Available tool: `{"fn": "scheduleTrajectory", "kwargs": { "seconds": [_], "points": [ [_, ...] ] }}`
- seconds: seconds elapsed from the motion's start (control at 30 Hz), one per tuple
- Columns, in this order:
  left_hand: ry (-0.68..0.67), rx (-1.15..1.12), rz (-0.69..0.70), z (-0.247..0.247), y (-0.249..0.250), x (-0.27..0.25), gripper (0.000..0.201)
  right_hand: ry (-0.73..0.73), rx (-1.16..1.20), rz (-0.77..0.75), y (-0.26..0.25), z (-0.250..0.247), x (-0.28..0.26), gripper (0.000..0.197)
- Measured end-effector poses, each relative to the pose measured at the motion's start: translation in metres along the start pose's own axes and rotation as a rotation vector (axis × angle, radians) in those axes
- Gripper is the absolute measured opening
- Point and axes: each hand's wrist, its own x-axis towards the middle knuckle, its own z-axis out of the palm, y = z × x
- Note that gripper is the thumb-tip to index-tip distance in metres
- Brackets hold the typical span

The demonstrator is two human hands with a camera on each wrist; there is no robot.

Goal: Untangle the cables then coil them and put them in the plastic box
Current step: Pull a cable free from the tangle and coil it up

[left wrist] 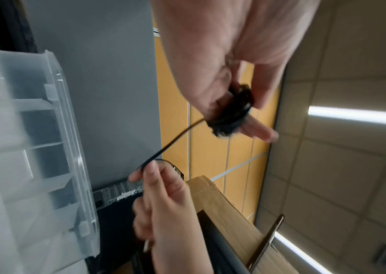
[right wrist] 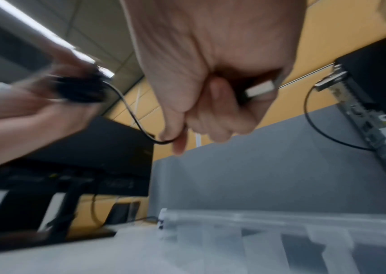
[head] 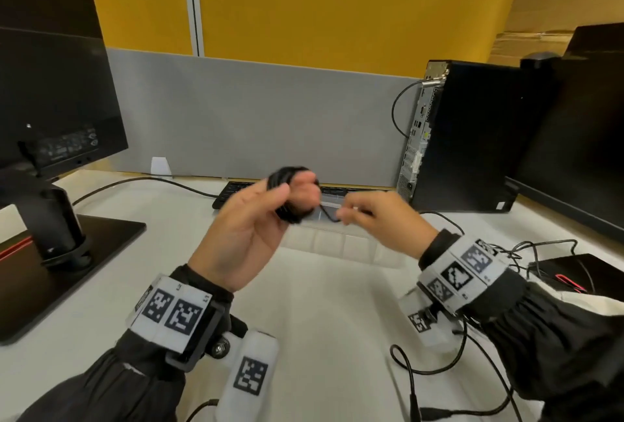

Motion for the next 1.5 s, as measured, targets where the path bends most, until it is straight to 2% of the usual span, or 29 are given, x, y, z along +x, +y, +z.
{"fn": "scheduleTrajectory", "kwargs": {
  "seconds": [0.07,0.1,0.17,0.23,0.3,0.37,0.4,0.47,0.53,0.6,0.67,0.77,0.9,1.03,1.17,1.27,1.37,1.5],
  "points": [
    [0.182,-0.048,0.083,-0.004,0.001,0.005,0.029,-0.121,-0.019,-0.088,-0.015,0.006,-0.011,0.023],
    [0.231,-0.046,0.105,-0.005,0.002,0.006,0.028,-0.165,-0.015,-0.135,-0.024,0.009,-0.015,0.023],
    [0.275,-0.010,0.105,-0.006,0.001,0.007,0.025,-0.232,-0.029,-0.233,-0.042,0.011,-0.023,0.022],
    [0.284,0.116,0.078,-0.008,-0.001,0.008,0.028,-0.236,-0.124,-0.314,-0.059,0.008,-0.028,0.023],
    [0.287,0.296,0.052,-0.010,-0.003,0.009,0.034,-0.122,-0.253,-0.357,-0.069,-0.004,-0.028,0.027],
    [0.243,0.444,0.010,-0.013,-0.003,0.010,0.038,0.072,-0.353,-0.381,-0.070,-0.020,-0.024,0.038],
    [0.193,0.489,-0.030,-0.014,-0.002,0.009,0.034,0.139,-0.380,-0.374,-0.069,-0.027,-0.022,0.043],
    [0.035,0.580,-0.109,-0.013,-0.001,0.006,0.029,0.175,-0.384,-0.337,-0.064,-0.037,-0.016,0.049],
    [-0.151,0.680,-0.186,-0.011,-0.002,0.001,0.028,0.151,-0.299,-0.305,-0.060,-0.039,-0.015,0.043],
    [-0.271,0.650,-0.246,-0.007,-0.004,-0.004,0.025,0.090,-0.102,-0.263,-0.057,-0.036,-0.015,0.031],
    [-0.285,0.524,-0.282,-0.005,-0.003,-0.006,0.016,-0.040,0.164,-0.226,-0.055,-0.032,-0.015,0.019],
    [-0.270,0.404,-0.301,-0.003,-0.004,-0.007,0.019,-0.213,0.501,-0.124,-0.051,-0.022,-0.018,0.023],
    [-0.160,0.417,-0.282,-0.004,-0.011,-0.003,0.019,-0.222,0.830,0.021,-0.041,-0.005,-0.021,0.044],
    [-0.035,0.466,-0.273,-0.007,-0.016,0.001,0.020,-0.193,0.783,0.027,-0.037,0.008,-0.022,0.022],
    [0.091,0.513,-0.200,-0.006,-0.021,0.002,0.012,-0.130,0.753,0.052,-0.037,0.017,-0.024,0.029],
    [0.197,0.506,-0.144,-0.012,-0.023,0.004,0.032,-0.071,0.811,0.041,-0.037,0.023,-0.028,0.028],
    [0.120,0.358,-0.213,-0.015,-0.022,0.004,0.041,-0.014,0.870,0.033,-0.040,0.028,-0.030,0.007],
    [0.045,0.287,-0.269,-0.012,-0.022,0.003,0.017,0.061,0.896,0.054,-0.043,0.034,-0.030,0.018]
  ]
}}
